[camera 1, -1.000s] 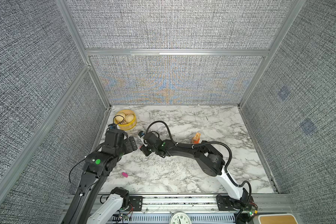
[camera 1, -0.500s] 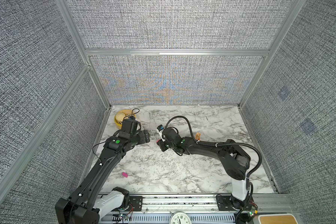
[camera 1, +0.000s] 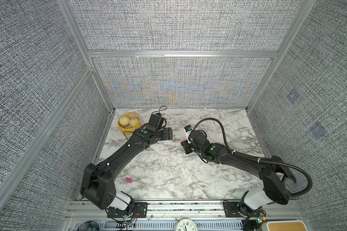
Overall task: Build the wood block tower
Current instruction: 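Carry the pink cube with the right gripper over the stack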
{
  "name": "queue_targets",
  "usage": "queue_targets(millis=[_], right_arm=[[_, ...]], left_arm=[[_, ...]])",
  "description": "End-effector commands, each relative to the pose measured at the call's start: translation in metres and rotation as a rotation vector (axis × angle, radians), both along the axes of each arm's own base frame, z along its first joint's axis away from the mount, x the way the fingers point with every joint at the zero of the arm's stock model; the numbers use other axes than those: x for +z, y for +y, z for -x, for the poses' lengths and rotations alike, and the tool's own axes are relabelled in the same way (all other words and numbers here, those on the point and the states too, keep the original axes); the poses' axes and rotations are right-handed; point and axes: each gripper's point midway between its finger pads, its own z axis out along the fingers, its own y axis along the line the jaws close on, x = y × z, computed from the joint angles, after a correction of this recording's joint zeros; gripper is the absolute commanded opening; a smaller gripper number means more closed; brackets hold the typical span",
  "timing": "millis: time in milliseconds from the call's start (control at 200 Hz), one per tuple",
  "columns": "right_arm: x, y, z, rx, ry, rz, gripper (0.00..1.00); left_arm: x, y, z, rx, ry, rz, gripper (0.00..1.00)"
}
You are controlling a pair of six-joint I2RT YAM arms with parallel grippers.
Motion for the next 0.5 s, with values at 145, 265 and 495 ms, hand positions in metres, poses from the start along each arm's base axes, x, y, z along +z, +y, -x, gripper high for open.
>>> queue_targets(millis=[145,265,495], right_arm=[[0.003,-0.045,0.004,-0.089,0.025,0.013,0.2],[0.003,-0.062,0.004,-0.124,0.028,0.003,0.2],[-0.003,-0.091,-0.003,-0.178,0.061,-0.003,0.2]], left_arm=[[0.0,-0.037,-0.018,-0.064,-0.018,0.037,0.87],[-0.007,-0.047,-0.023,-0.083,-0.003,0.034,0.87],[-0.018,-0.052,-0.029,-0.093,0.012,0.023,0.87]])
